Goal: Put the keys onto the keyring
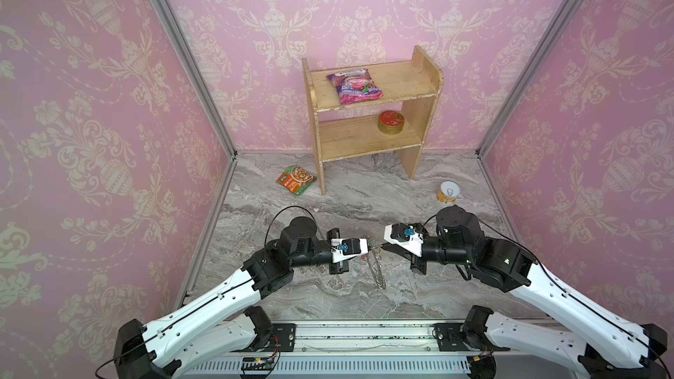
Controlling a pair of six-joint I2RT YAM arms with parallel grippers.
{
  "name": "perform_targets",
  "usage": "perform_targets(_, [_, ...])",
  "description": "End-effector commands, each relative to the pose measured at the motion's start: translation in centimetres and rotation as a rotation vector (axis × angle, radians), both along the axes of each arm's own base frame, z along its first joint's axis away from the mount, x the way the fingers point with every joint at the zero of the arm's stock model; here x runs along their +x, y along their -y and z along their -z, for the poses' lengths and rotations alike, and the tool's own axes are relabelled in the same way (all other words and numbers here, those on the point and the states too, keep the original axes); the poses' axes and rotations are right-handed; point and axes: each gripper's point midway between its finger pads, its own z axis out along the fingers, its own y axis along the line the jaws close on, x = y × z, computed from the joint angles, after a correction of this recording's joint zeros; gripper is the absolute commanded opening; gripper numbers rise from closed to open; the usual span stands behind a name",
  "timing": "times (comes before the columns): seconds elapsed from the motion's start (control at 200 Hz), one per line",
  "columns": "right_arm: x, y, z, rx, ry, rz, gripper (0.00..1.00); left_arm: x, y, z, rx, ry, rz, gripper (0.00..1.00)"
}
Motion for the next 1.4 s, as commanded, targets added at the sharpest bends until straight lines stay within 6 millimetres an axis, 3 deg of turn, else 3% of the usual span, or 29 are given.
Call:
perform_targets(0.0, [-0.23, -0.10, -0.67, 0.011, -0.005, -0.019, 0.00, -0.29, -0.20, -1.13, -0.036, 0.039, 0.014, 0.00])
perform_targets(0.696, [-0.27, 0.24, -0.73, 0.008, -0.001, -0.009, 0.00, -0.18, -0.21, -1.11, -0.034, 0.040, 0.009, 0.00])
perform_targets(1.396, [-0.76, -0.67, -0.71, 0.020, -0.036, -0.059, 0.00, -0.45, -0.24, -1.42, -0.045, 0.040, 0.019, 0.00])
